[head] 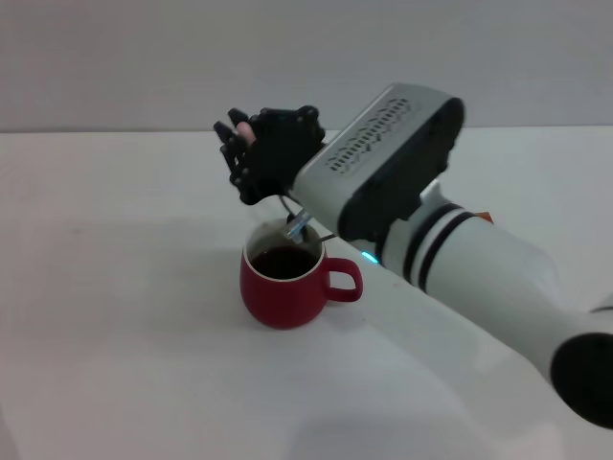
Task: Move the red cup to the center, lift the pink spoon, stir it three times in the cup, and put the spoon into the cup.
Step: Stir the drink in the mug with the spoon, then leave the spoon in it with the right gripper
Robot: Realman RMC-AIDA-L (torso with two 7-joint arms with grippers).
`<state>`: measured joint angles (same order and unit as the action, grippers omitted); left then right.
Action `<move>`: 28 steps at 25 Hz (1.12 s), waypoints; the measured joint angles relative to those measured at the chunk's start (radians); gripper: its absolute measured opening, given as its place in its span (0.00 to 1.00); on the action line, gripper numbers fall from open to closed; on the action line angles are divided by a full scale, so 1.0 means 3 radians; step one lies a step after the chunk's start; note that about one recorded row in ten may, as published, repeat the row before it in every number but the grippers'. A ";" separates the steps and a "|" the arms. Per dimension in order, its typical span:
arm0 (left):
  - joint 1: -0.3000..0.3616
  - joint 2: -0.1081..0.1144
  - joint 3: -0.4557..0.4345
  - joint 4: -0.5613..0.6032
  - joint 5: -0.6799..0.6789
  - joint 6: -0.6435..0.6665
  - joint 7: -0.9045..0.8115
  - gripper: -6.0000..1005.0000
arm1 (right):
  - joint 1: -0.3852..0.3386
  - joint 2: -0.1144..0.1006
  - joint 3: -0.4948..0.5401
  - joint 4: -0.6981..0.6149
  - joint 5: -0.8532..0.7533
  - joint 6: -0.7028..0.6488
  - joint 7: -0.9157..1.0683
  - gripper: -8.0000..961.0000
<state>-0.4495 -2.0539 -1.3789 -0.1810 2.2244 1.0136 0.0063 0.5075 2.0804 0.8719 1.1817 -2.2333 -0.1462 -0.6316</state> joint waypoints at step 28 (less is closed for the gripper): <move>-0.0033 -0.0001 0.0000 0.0000 0.0000 -0.0033 -0.0014 0.80 | 0.0603 0.0016 -0.0620 -0.0645 0.0476 -0.0258 0.0296 0.14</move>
<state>-0.4595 -2.0541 -1.3790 -0.1809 2.2243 1.0039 0.0021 0.6885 2.0851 0.6860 0.9883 -2.0906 -0.2237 -0.5429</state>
